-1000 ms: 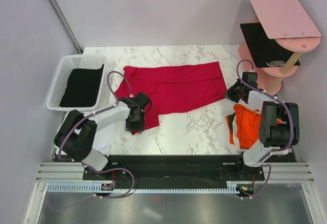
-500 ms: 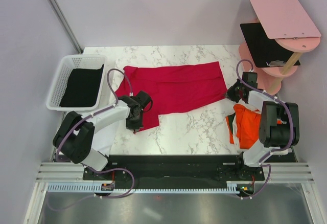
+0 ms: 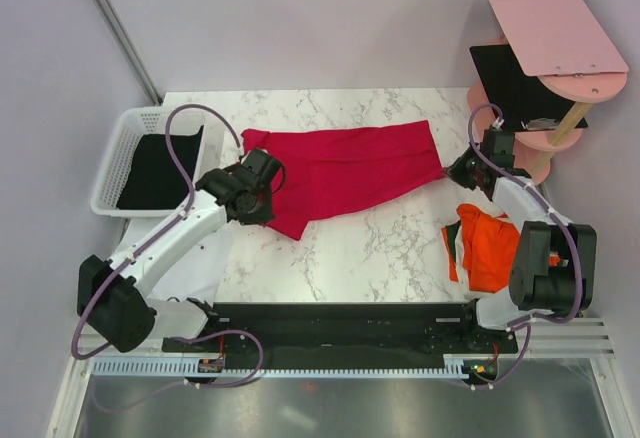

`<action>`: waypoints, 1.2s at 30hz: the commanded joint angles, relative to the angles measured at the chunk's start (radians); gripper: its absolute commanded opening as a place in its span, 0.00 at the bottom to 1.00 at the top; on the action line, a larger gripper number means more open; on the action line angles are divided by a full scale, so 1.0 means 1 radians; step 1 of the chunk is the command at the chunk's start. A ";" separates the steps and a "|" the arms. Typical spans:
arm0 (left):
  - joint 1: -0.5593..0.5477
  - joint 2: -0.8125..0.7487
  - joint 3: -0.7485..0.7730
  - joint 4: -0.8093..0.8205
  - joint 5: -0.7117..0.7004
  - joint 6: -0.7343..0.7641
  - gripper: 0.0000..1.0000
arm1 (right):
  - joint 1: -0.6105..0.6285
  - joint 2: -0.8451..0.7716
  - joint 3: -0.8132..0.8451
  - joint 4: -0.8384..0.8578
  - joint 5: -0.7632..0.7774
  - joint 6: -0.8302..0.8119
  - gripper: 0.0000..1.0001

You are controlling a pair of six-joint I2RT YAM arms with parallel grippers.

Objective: Fold and stack the t-shirts
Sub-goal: Grap the side of the flattened tshirt closest away from the robot with both arms, then fold the other side of the tshirt into a rectangle

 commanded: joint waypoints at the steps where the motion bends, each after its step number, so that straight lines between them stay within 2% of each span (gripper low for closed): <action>1: 0.061 0.049 0.123 0.012 -0.011 0.035 0.02 | 0.001 0.018 0.076 0.012 0.005 -0.037 0.00; 7: 0.197 0.141 0.254 0.086 0.073 0.108 0.02 | 0.001 0.163 0.174 0.032 -0.017 -0.020 0.00; 13: 0.280 0.294 0.409 0.108 0.113 0.171 0.02 | 0.001 0.337 0.293 0.035 -0.041 -0.025 0.00; 20: 0.302 0.441 0.536 0.121 0.140 0.175 0.02 | 0.001 0.429 0.385 0.040 -0.039 -0.026 0.00; 26: 0.317 0.532 0.628 0.134 0.161 0.170 0.02 | 0.001 0.538 0.462 -0.034 -0.044 -0.051 0.02; 31: 0.322 0.560 0.661 0.135 0.176 0.176 0.02 | 0.001 0.539 0.455 -0.035 -0.082 -0.069 0.13; 32: 0.322 0.561 0.665 0.135 0.176 0.184 0.02 | 0.002 0.522 0.455 -0.035 -0.086 -0.071 0.21; 34: 0.325 0.563 0.664 0.135 0.172 0.187 0.02 | 0.002 0.488 0.455 -0.023 -0.093 -0.080 0.26; 35: 0.328 0.563 0.664 0.135 0.175 0.190 0.02 | 0.004 0.477 0.456 -0.025 -0.095 -0.083 0.35; 36: 0.328 0.563 0.664 0.135 0.178 0.190 0.02 | 0.005 0.467 0.461 -0.025 -0.095 -0.088 0.39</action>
